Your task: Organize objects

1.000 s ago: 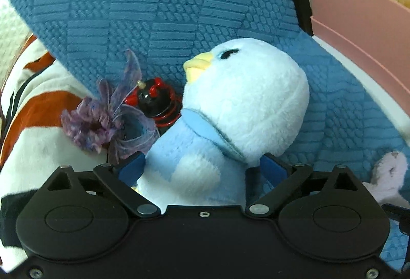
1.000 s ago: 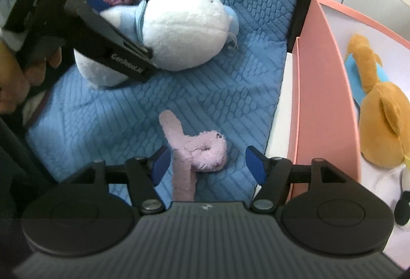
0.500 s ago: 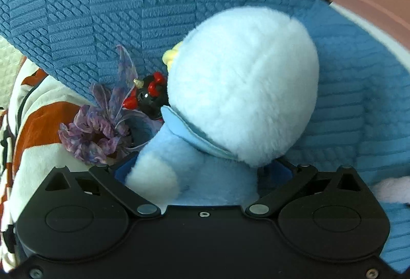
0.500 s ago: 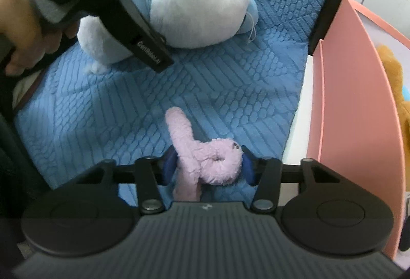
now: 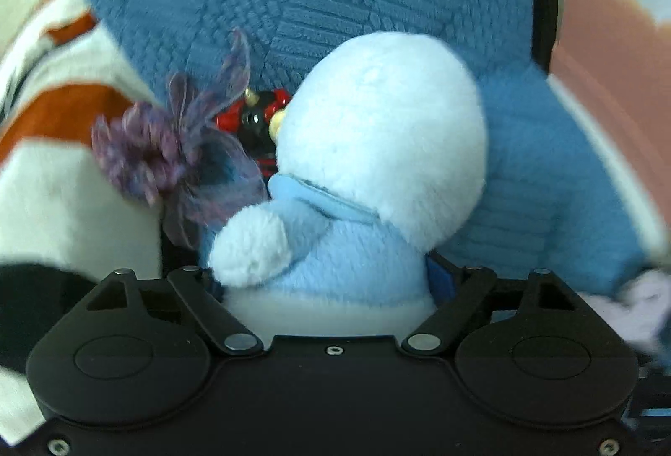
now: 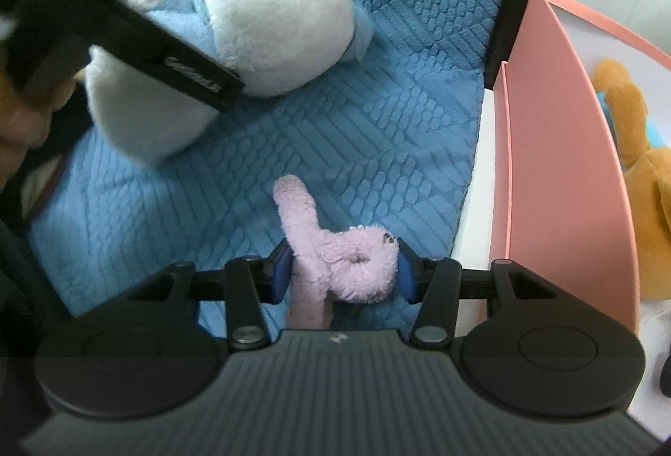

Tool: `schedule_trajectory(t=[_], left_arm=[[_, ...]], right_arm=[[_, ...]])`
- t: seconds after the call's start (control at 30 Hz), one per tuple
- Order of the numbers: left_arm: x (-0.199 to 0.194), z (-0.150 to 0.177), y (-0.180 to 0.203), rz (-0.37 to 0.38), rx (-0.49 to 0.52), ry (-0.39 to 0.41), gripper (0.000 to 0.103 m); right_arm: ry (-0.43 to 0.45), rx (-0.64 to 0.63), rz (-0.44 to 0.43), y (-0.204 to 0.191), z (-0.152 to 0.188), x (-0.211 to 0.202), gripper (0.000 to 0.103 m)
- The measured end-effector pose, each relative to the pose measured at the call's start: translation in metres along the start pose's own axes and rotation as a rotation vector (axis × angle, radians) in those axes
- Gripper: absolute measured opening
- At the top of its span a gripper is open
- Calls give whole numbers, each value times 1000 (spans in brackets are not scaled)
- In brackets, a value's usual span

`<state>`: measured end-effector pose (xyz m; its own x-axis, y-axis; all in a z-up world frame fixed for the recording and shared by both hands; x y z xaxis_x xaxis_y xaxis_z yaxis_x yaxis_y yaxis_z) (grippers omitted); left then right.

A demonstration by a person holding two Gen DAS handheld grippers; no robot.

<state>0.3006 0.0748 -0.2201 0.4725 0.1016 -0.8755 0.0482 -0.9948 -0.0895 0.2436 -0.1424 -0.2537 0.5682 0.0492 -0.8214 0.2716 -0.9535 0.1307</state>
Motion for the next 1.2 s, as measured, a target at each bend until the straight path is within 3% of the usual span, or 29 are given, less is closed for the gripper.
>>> schedule_trajectory(t=[0.13,0.53,0.8,0.97,1.2], left_arm=[[-17,13,2,73,-139,14,83],[-52,69,11,172,-408,9,85],[-43,70,12,214,-422,-27,91],[-34,68,14,228,-400,-46,92],[-21,74,12,270,-445,-86,89]], right_arm=[[3,20,7,1,-1,-3,52],[-18,107,18,6,7,-12,52],[-56,128,32,3,13,-2,52],[-63,141,38,2,12,-1,52],[-78,196,50,1,12,-1,51]])
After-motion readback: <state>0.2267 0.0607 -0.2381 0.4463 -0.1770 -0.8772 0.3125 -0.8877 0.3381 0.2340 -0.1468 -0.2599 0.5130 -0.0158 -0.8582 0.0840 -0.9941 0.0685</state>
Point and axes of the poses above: each gripper's, at about its wrist camera, not at the fingertips, and x roughly the way its jaws point, y to its right, z to its underside, the point moved 7 cm from there along x, roughly the way its jaws point, and after that the axes turned 12 degrees about z, right-handed, at the moved point
